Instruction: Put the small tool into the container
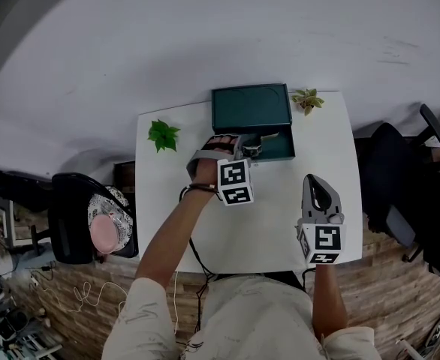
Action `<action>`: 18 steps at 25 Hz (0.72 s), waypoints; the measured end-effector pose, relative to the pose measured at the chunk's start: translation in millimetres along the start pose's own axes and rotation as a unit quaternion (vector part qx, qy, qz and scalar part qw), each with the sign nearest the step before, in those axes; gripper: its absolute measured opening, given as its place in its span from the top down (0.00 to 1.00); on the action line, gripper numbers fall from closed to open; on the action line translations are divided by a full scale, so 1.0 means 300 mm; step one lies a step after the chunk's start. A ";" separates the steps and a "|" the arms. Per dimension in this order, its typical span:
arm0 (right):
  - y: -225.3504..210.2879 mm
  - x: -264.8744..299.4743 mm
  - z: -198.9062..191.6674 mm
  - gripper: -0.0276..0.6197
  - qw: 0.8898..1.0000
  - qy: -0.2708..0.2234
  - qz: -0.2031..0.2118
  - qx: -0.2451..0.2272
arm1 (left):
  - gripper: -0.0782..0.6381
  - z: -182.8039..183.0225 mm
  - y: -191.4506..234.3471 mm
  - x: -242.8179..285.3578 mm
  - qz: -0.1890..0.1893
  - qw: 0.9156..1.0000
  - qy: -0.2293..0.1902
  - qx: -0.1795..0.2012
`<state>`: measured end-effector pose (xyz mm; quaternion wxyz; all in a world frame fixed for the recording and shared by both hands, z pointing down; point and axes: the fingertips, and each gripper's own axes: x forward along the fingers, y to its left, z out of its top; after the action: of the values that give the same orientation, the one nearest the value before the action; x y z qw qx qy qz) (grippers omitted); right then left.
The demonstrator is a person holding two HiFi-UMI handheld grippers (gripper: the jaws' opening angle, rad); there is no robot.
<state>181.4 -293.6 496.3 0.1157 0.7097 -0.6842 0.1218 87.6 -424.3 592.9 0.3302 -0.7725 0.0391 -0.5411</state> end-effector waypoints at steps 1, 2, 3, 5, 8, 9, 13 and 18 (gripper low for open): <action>0.002 -0.005 0.001 0.93 1.000 -0.001 0.001 -0.001 | 0.60 0.002 -0.002 -0.009 0.003 1.000 0.000 0.000; 0.004 -0.010 0.001 0.93 1.000 -0.002 0.003 -0.001 | 0.60 0.004 -0.005 -0.016 0.005 1.000 0.000 0.000; 0.007 -0.016 0.001 0.93 1.000 -0.002 0.005 -0.002 | 0.60 0.005 -0.008 -0.024 0.008 1.000 0.000 0.001; 0.010 -0.026 -0.002 0.93 1.000 -0.003 0.009 -0.003 | 0.60 0.003 -0.014 -0.037 0.013 1.000 0.004 0.002; 0.012 -0.042 -0.003 0.93 1.000 -0.006 0.015 -0.005 | 0.60 -0.002 -0.027 -0.062 0.020 1.000 0.011 -0.001; 0.014 -0.048 -0.002 0.93 1.000 -0.007 0.017 -0.006 | 0.60 -0.003 -0.033 -0.072 0.022 1.000 0.013 -0.001; 0.025 -0.069 0.004 0.93 1.000 -0.012 0.024 -0.014 | 0.60 -0.005 -0.057 -0.110 0.029 0.999 0.019 -0.012; 0.039 -0.093 0.007 0.93 0.999 -0.017 0.034 -0.024 | 0.60 -0.007 -0.101 -0.153 0.037 0.999 0.024 -0.030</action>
<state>168.9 -268.3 484.9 0.1171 0.6850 -0.7124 0.0975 58.0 -382.6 572.8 0.3257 -0.7669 0.0912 -0.5453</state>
